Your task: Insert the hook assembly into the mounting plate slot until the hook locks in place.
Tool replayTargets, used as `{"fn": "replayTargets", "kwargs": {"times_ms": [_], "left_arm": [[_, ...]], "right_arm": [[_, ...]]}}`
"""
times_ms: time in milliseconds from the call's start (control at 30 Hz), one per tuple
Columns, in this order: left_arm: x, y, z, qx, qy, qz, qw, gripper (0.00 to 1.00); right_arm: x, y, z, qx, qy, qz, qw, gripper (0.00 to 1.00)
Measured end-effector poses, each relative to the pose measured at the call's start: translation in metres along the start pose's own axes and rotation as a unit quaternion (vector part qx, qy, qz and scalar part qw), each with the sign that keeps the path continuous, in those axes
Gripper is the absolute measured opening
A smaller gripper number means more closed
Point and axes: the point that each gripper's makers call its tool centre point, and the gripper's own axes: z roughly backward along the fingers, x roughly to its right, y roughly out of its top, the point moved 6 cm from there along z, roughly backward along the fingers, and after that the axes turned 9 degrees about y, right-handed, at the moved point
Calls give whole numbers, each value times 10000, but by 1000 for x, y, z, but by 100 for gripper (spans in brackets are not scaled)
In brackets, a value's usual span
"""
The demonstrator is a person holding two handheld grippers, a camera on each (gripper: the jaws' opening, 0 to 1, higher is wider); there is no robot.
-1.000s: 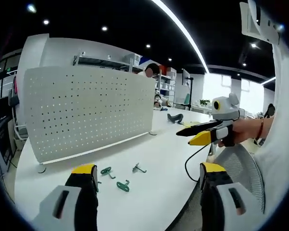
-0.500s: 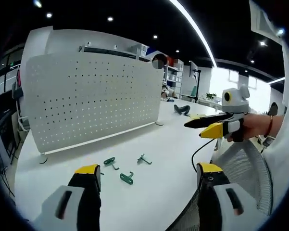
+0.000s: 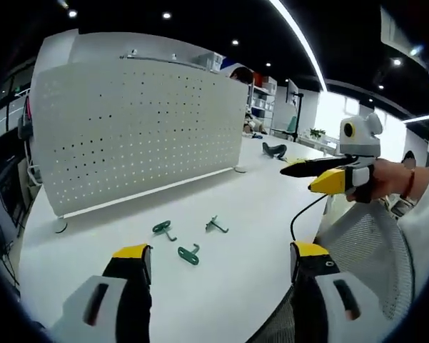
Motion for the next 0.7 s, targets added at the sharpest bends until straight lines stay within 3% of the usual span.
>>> {"fn": "replayTargets", "kwargs": {"times_ms": [700], "left_arm": [[-16, -18, -33, -555, 146, 14, 9984, 77]], "right_arm": [[3, -7, 0, -63, -114, -136, 9998, 64]]}}
